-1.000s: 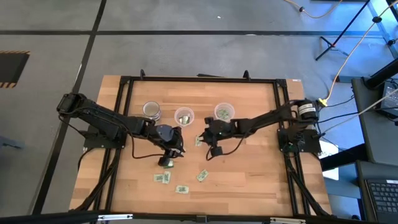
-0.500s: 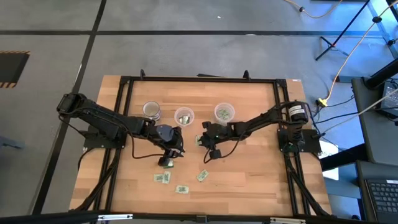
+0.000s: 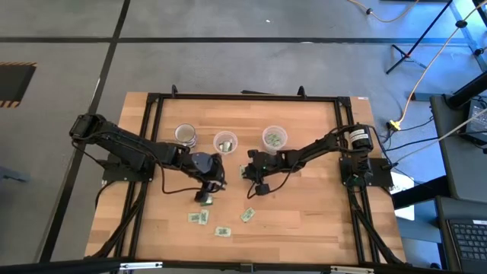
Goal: Pick and place items into bin
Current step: Put the white stevia packet into the right transparent bin
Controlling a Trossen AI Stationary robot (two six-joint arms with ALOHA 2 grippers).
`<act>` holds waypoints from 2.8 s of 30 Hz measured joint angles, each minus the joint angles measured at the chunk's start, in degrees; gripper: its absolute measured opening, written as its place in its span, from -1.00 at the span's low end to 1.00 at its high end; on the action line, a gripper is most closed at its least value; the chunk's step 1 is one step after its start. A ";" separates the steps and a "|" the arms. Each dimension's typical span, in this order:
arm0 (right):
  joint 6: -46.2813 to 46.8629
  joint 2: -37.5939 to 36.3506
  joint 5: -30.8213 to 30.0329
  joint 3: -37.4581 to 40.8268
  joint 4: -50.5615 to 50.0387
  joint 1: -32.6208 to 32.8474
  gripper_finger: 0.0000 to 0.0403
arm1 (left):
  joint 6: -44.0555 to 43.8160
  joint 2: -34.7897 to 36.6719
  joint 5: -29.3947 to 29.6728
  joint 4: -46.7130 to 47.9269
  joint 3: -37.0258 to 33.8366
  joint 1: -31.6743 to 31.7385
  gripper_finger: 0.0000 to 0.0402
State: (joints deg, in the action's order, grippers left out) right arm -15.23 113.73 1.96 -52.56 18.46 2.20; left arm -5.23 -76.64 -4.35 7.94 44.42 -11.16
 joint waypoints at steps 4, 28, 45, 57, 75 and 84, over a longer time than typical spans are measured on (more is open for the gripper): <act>-0.04 0.00 -0.19 0.02 -0.11 0.00 -0.89 | 0.00 0.00 0.26 0.00 0.00 0.00 -0.54; 3.18 -7.19 -0.42 0.00 -1.60 -0.11 -0.99 | -0.02 0.00 0.23 0.18 0.00 0.00 -0.54; 7.94 -33.21 -14.36 -0.13 -34.51 -5.58 -1.00 | 0.00 0.02 0.23 1.80 0.00 0.00 -0.54; 10.63 -31.54 -14.56 3.99 -35.31 -12.74 -1.00 | -0.01 0.02 0.23 2.21 0.00 0.00 -0.54; 11.77 -31.30 -14.38 7.13 -31.52 -12.76 -0.92 | -0.05 0.02 0.23 2.36 0.00 0.00 -0.54; 12.01 -31.30 -14.41 7.13 -31.54 -12.76 -0.78 | -0.11 0.02 0.23 2.36 0.00 0.00 -0.54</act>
State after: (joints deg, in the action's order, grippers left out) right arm -3.22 82.43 -12.46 -45.43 -13.08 -10.57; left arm -5.34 -76.62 -4.12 10.31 44.42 -11.16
